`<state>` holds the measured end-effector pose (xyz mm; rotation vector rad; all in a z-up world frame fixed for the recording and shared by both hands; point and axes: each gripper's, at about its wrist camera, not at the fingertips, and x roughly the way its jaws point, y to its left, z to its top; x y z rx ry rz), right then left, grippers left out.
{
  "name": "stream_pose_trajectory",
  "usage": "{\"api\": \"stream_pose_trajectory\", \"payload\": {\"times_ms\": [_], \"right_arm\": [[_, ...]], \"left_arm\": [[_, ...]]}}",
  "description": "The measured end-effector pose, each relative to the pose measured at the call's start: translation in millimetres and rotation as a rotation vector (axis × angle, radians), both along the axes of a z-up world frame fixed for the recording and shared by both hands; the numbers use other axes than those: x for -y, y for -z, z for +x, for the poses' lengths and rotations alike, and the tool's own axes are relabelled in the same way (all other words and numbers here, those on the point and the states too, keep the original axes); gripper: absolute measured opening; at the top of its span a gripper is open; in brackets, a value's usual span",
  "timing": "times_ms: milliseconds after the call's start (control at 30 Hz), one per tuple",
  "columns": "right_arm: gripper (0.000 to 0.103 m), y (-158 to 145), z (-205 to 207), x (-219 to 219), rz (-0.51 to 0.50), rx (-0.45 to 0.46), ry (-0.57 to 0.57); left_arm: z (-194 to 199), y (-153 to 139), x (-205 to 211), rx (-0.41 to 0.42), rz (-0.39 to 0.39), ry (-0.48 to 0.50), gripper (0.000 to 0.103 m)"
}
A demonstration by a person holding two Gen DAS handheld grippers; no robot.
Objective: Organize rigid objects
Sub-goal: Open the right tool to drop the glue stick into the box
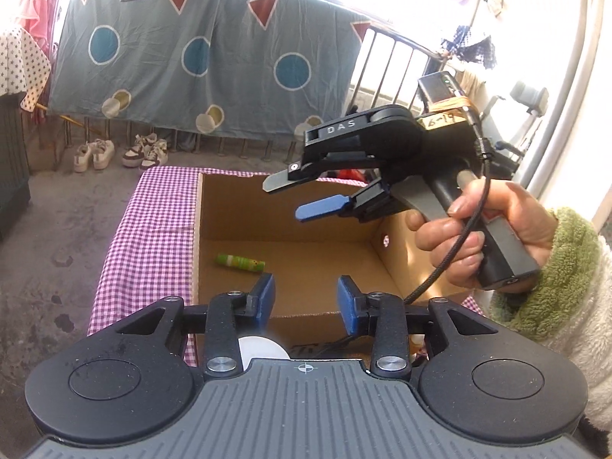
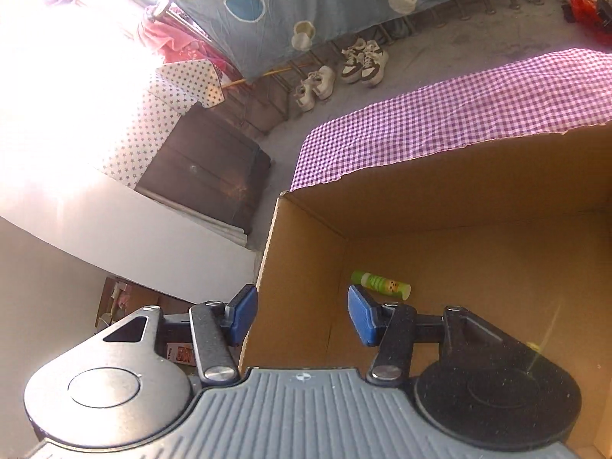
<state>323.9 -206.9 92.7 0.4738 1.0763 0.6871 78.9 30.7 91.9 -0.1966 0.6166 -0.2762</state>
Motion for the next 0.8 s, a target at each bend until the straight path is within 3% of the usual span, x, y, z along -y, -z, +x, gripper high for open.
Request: {"api": "stream_pose_trajectory", "payload": {"times_ms": [167,367,533,800], "right_arm": [[0.055,-33.6,-61.5,58.7,0.083,0.09,0.047],[0.055,-34.0,-146.8,128.5,0.139,0.156,0.145],[0.055,1.8,-206.7,175.0,0.147,0.153,0.3],[0.052,98.0,-242.1,190.7,0.213,-0.024,0.464]], "left_arm": [[-18.0,-6.6,10.0,0.04,-0.013,0.012,0.044],[-31.6,-3.6,26.6,0.048,0.01,0.061,0.05],[-37.3,12.1,45.2,0.007,0.028,0.138,0.051],[-29.2,61.4,94.4,-0.115,0.127,0.255,0.05]]}}
